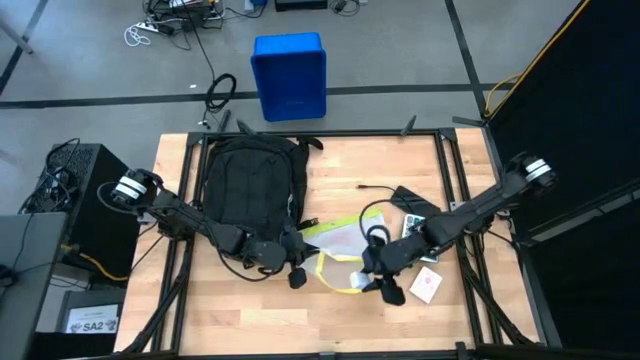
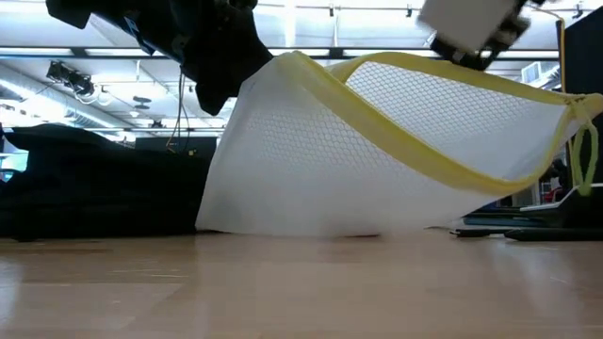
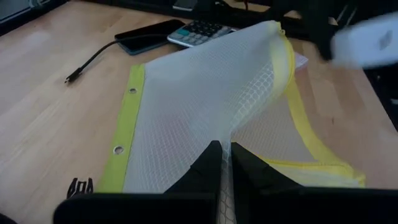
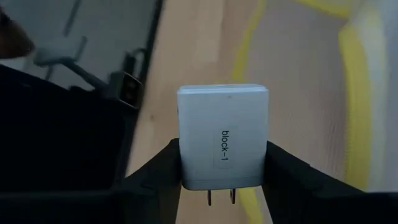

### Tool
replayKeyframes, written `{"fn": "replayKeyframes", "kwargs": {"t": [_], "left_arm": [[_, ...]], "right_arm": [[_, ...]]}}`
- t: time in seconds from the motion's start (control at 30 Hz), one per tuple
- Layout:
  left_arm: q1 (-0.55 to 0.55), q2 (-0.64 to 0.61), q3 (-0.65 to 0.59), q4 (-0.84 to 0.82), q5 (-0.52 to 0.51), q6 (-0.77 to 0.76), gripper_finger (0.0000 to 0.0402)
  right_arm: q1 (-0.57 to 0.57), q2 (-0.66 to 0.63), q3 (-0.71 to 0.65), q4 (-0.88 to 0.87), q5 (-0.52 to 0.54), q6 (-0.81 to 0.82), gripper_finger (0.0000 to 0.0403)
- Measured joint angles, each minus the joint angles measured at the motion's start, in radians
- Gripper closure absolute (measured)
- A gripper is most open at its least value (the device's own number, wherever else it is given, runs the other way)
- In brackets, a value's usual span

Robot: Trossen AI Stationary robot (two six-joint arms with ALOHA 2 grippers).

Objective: Unpack backpack
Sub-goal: Put the white charger adapter into the white zip bag

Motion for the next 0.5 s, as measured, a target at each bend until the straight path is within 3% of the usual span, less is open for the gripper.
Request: {"fn": "replayKeyframes", "kwargs": {"t": [0.3,0.5], "left_arm": [[0.000,0.000,0.000,0.005,-0.001,0.001,0.0402],[0.000,0.000,0.000,0.004,-0.001,0.001,0.0402]], "right_arm": [[-0.067,0.109,0.000,-0.034,0.052,0.001,0.0252],[-0.134,0.108,0.000,-0.076,0.119,0.026,0.0222]]}}
